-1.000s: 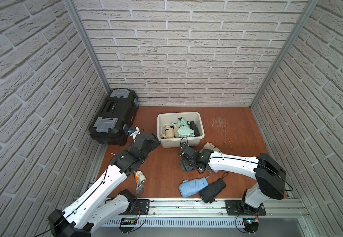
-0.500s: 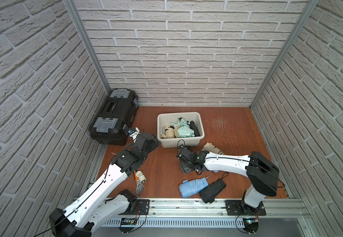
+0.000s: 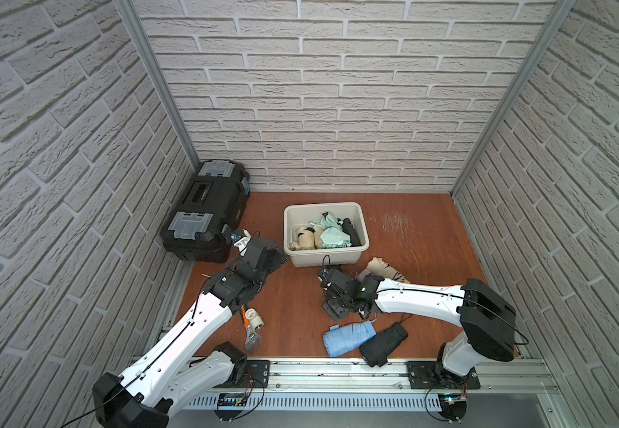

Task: Put the umbrella into the storage box
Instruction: Pick up the umbrella from the center of the board.

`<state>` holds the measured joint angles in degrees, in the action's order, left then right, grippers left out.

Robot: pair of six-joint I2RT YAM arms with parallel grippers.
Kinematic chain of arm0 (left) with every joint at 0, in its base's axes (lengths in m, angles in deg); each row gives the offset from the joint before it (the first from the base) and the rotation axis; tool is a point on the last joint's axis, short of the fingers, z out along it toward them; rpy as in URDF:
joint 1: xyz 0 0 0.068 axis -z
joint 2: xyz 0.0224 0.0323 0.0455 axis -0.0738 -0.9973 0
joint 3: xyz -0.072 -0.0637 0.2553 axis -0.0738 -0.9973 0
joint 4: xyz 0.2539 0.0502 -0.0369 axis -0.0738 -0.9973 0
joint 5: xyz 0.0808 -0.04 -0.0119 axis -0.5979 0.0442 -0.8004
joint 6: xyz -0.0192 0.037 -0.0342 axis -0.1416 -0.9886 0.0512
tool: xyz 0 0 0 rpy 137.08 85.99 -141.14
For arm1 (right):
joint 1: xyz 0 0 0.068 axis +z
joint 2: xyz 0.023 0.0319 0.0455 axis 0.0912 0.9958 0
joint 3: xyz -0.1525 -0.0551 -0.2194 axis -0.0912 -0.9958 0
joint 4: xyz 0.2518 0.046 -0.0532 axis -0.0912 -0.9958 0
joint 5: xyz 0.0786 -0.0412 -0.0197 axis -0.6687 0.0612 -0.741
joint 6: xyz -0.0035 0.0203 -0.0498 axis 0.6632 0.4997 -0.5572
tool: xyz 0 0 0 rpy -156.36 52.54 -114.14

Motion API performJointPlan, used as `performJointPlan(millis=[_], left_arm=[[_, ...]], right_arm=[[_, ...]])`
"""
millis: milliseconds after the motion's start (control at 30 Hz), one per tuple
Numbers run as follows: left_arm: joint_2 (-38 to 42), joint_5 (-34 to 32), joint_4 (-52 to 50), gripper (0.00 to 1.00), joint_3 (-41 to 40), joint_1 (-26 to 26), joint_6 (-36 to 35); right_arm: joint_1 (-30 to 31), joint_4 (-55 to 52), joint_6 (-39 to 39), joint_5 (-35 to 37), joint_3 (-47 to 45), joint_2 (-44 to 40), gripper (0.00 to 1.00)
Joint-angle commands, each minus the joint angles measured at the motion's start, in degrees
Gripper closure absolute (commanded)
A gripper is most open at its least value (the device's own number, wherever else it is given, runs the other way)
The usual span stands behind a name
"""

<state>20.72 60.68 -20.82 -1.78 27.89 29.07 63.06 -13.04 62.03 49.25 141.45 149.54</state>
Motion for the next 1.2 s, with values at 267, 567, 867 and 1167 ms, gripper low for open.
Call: performJointPlan(millis=[267,567,867,1167], left_arm=[[-1.86,0.60,1.77,0.04,0.72,-1.27,-1.97],[-2.56,1.20,0.29,0.05,2.42,-1.69,-2.85],[-2.08,1.73,-2.29,0.05,3.02,-1.80,-3.30],[-1.08,2.09,-3.09,0.05,2.05,-1.80,-3.04]], right_arm=[[0.43,-2.80,13.30,8.02,5.90,3.68,0.06],[0.45,-0.12,16.64,10.15,5.17,7.62,0.06],[0.45,3.16,19.14,9.10,3.24,10.75,0.11],[1.01,3.89,20.38,8.92,-1.47,8.71,0.20]])
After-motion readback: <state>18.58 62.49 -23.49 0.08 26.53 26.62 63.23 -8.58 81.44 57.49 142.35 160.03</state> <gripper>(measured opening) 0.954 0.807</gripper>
